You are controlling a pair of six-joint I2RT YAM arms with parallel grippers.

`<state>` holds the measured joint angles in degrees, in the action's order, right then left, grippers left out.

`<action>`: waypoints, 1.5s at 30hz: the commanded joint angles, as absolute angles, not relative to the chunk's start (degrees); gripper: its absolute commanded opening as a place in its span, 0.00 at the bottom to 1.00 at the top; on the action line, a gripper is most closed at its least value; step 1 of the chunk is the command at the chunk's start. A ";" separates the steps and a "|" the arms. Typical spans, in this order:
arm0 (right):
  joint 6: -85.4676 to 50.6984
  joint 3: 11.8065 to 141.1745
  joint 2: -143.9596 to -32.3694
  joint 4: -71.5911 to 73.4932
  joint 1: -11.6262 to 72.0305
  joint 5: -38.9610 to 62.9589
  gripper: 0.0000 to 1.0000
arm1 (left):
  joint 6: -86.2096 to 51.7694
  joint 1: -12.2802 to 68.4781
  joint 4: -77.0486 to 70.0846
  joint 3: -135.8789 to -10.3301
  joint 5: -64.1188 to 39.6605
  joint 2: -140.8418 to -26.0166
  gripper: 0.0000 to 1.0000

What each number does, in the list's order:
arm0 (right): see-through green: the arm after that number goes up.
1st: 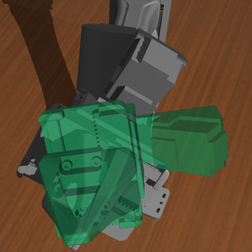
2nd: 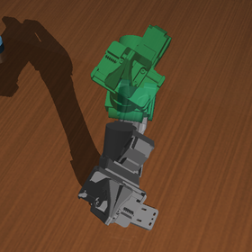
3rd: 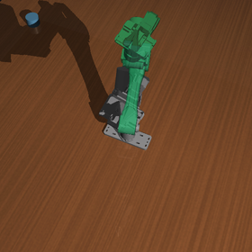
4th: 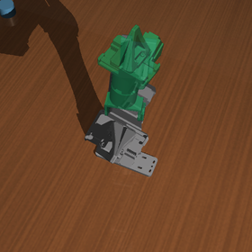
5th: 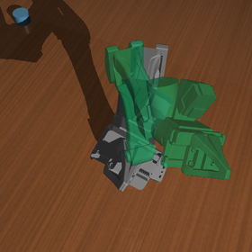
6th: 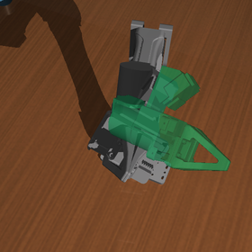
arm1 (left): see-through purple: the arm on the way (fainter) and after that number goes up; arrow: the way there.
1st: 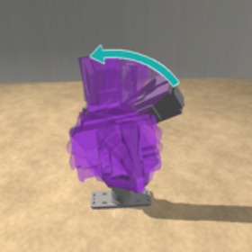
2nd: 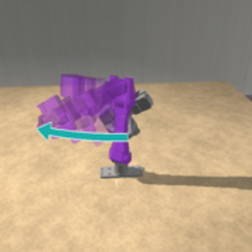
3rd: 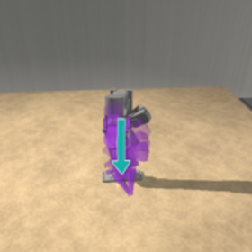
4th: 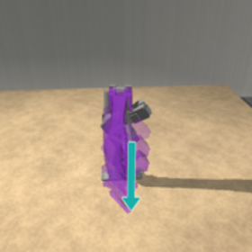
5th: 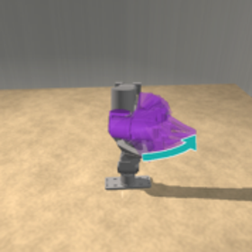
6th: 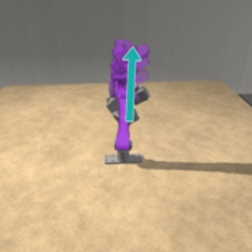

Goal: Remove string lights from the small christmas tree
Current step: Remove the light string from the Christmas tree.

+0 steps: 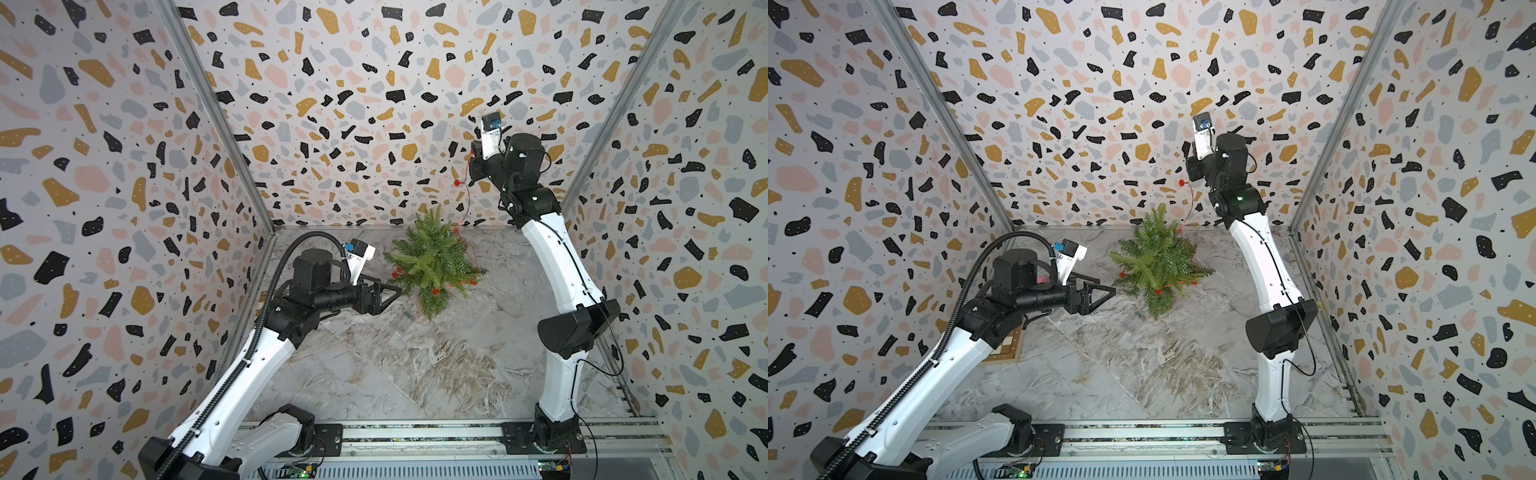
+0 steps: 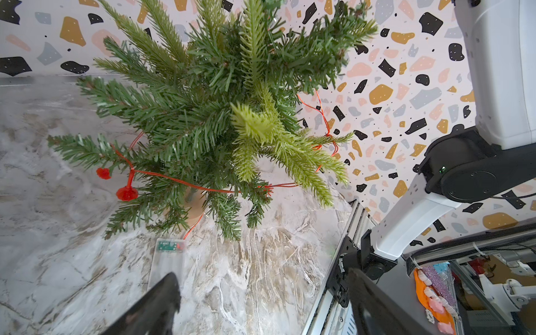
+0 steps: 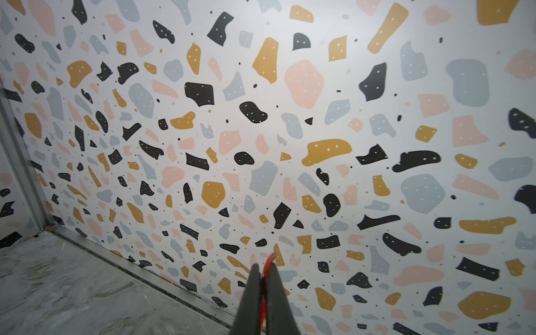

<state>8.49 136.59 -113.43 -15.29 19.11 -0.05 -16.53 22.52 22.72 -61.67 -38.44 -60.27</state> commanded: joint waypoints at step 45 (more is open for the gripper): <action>6.93 124.05 -87.77 -19.44 17.84 -2.11 0.00 | 8.24 37.09 20.32 -89.93 -46.76 -82.36 0.81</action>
